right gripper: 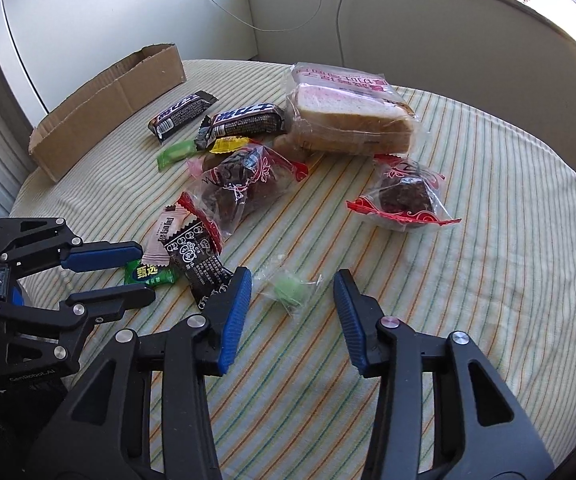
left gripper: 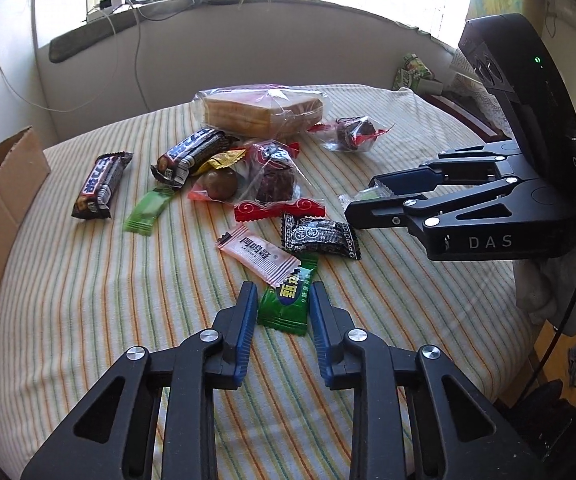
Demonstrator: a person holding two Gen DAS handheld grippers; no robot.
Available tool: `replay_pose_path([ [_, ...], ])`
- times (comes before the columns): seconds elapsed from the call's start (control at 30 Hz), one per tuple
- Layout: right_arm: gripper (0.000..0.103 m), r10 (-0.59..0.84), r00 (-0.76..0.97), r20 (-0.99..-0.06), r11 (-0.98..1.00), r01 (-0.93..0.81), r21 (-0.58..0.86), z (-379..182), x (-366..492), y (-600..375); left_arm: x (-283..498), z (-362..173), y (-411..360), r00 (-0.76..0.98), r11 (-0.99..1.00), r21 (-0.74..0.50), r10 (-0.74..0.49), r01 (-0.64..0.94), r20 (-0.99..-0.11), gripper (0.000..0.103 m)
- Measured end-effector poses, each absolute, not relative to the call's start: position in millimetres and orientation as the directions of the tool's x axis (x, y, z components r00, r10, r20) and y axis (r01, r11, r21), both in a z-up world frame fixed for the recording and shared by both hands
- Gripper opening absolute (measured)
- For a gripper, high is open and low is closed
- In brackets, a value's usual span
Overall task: Organize snacks
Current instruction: 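Grasp the green candy packet with the left tool while the right tool grasps the clear mint packet, then carry both packets over the cardboard box and open both tools to drop them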
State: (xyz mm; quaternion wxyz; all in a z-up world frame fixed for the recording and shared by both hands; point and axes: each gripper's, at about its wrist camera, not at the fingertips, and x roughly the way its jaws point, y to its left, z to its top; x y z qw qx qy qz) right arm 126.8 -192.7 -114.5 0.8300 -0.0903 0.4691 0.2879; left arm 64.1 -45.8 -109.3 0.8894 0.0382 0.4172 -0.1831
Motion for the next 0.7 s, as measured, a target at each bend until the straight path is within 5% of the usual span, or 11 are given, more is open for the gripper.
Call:
replay_pose_path([
  [0.2, 0.025, 0.387, 0.404, -0.829, 0.825, -0.554, 0.115, -113, 124, -195, 60, -110, -47, 0.598, 0.93, -0.069, -0.288, 0.361, -0.748, 0.023],
  [0.7, 0.022, 0.402, 0.461, -0.791, 0.847, -0.515, 0.13, -80, 118, -209, 41, -90, -26, 0.625, 0.928, -0.171, -0.351, 0.33, -0.697, 0.022],
])
